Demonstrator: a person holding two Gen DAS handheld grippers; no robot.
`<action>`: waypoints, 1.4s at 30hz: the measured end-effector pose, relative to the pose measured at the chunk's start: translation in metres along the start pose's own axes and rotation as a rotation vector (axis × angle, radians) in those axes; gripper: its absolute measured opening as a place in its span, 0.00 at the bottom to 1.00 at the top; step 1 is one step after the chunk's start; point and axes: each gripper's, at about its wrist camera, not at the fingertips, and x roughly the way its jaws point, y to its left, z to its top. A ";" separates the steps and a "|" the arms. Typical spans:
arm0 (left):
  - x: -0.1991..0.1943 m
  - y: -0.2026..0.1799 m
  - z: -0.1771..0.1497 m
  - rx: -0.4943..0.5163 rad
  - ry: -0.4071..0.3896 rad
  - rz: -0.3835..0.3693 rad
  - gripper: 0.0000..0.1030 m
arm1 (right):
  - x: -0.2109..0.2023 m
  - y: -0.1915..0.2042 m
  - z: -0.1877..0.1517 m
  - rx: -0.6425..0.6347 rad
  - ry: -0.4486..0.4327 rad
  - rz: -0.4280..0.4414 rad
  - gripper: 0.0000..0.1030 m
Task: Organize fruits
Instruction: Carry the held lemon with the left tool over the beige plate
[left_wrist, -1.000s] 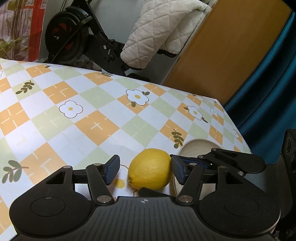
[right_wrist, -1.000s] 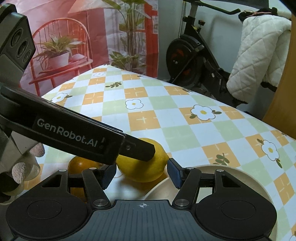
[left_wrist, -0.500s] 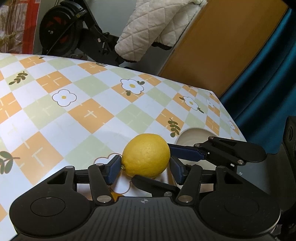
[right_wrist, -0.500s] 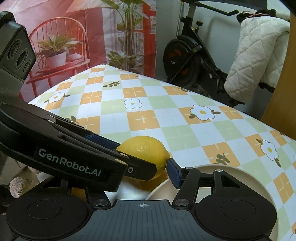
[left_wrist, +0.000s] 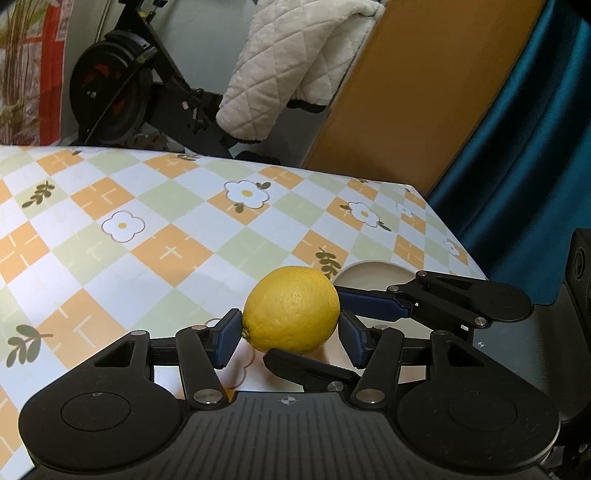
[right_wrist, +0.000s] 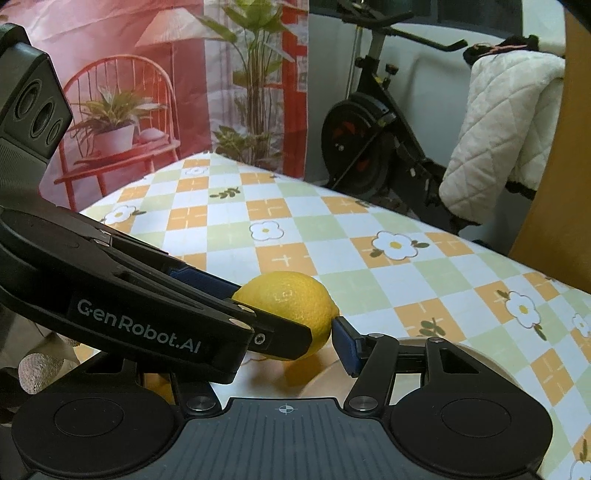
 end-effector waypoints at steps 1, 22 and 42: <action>-0.001 -0.002 0.000 0.007 0.000 0.000 0.58 | -0.003 0.000 -0.001 0.004 -0.005 -0.003 0.53; 0.019 -0.057 0.003 0.152 0.053 0.001 0.58 | -0.041 -0.044 -0.038 0.126 -0.074 -0.060 0.53; 0.057 -0.076 0.006 0.186 0.108 0.014 0.58 | -0.027 -0.078 -0.062 0.221 -0.057 -0.083 0.53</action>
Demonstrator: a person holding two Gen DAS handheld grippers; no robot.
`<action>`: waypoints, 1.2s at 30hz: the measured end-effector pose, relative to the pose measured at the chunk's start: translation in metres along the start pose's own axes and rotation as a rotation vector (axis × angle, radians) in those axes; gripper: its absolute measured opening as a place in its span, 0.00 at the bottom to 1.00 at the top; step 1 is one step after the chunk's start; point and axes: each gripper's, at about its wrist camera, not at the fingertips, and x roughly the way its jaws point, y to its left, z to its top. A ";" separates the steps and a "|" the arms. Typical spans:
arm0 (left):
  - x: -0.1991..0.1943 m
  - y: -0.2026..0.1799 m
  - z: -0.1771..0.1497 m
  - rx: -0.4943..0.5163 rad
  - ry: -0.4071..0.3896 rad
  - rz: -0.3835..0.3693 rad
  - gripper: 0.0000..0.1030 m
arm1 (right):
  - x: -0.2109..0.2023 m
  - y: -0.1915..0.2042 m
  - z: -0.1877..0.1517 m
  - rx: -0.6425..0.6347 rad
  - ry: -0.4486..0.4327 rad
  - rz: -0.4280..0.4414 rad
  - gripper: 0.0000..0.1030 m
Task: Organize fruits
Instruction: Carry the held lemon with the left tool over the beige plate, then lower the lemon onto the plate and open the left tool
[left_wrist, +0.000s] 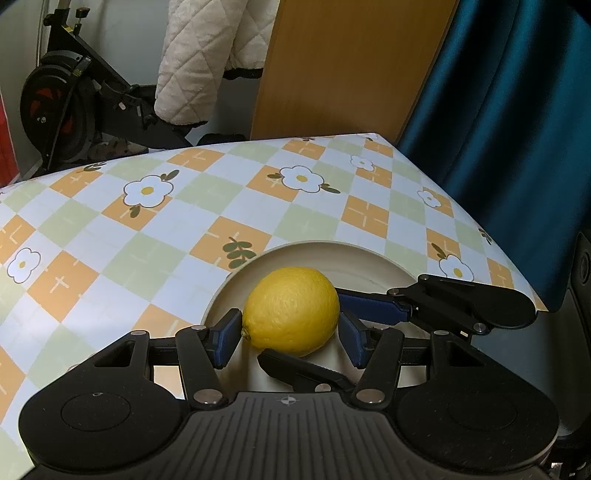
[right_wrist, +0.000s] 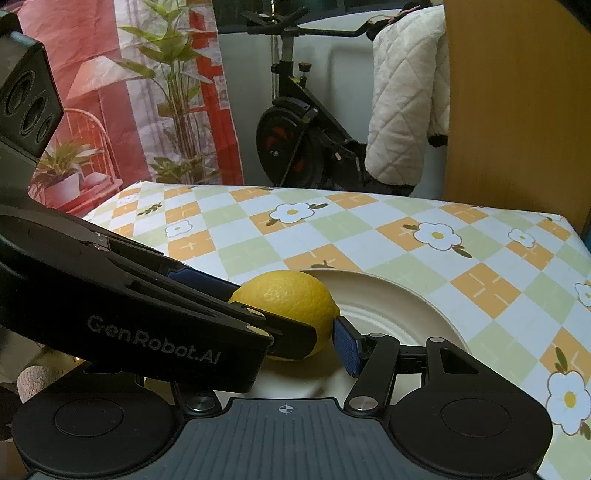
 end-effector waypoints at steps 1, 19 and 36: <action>0.000 0.000 0.000 0.001 0.000 0.001 0.58 | 0.000 0.000 0.000 -0.001 0.000 -0.001 0.54; -0.001 -0.006 0.004 0.047 -0.009 0.055 0.63 | 0.004 0.001 0.003 -0.009 0.020 -0.043 0.54; -0.029 0.001 -0.005 0.043 -0.071 0.065 0.65 | 0.002 0.002 0.001 0.022 0.065 -0.101 0.59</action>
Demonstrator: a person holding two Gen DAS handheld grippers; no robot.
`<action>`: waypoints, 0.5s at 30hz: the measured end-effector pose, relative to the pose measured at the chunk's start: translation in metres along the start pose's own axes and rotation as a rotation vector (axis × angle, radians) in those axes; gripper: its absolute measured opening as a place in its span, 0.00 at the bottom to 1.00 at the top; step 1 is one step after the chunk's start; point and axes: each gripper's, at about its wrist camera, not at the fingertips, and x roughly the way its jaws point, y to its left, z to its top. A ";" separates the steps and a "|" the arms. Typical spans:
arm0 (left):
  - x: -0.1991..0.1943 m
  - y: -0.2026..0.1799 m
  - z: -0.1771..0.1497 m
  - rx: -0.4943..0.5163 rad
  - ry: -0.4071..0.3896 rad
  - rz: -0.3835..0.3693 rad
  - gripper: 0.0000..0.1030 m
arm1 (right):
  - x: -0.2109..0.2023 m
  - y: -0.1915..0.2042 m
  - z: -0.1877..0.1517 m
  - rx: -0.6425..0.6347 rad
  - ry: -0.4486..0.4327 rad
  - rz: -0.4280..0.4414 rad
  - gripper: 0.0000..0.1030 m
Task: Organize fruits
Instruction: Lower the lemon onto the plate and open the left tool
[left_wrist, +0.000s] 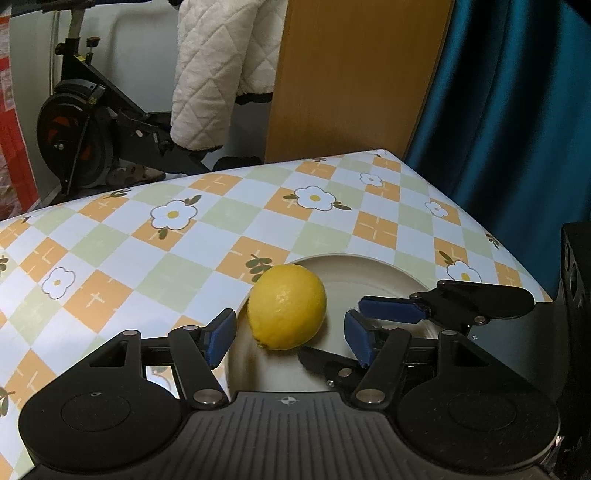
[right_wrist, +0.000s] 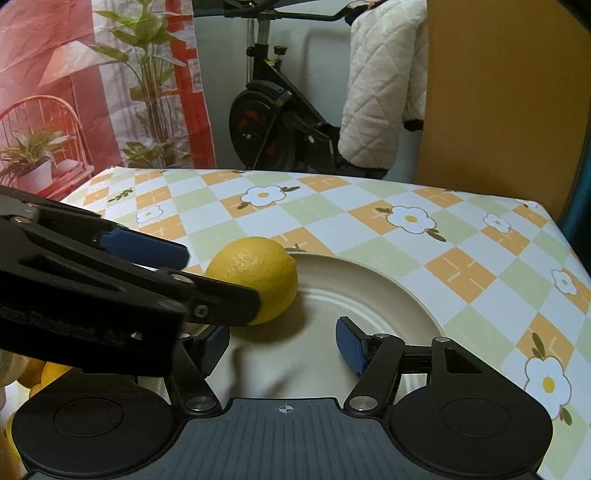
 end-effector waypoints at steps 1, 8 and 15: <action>-0.002 0.001 0.000 -0.002 -0.004 0.002 0.65 | -0.001 0.000 0.000 0.001 0.002 -0.002 0.59; -0.021 0.009 -0.002 -0.016 -0.051 0.054 0.65 | -0.009 0.007 0.003 -0.006 -0.007 -0.016 0.64; -0.046 0.018 -0.004 -0.038 -0.103 0.124 0.65 | -0.024 0.011 0.008 0.014 -0.036 -0.018 0.65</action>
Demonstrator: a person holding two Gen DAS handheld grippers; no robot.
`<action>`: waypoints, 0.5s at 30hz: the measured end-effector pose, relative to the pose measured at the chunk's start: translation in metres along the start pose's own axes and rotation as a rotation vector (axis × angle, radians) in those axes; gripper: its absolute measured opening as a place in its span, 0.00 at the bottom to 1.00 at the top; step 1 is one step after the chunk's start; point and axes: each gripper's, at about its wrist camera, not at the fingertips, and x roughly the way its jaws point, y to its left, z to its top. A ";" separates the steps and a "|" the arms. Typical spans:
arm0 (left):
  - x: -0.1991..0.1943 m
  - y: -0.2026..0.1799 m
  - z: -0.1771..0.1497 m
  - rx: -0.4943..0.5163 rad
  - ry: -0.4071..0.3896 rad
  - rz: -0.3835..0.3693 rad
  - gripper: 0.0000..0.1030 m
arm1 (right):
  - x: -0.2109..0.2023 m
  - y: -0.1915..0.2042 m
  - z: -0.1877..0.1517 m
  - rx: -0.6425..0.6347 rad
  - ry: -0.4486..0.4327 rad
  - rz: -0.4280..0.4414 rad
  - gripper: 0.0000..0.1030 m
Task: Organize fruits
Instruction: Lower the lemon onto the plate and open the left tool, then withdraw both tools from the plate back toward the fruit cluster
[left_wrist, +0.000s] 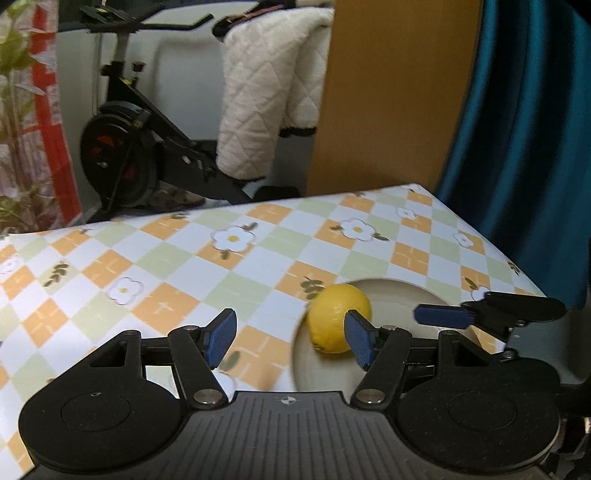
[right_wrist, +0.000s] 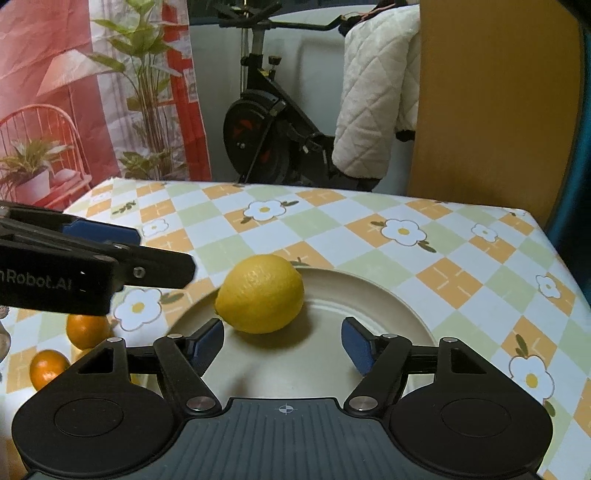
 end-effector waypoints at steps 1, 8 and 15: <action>-0.003 0.001 0.000 -0.001 -0.008 0.011 0.65 | -0.003 0.001 0.000 0.003 -0.005 -0.001 0.65; -0.025 0.005 -0.003 -0.011 -0.062 0.093 0.65 | -0.021 0.005 0.000 0.032 -0.046 0.006 0.65; -0.048 0.010 -0.012 -0.037 -0.108 0.121 0.65 | -0.039 0.016 0.000 0.034 -0.091 0.015 0.65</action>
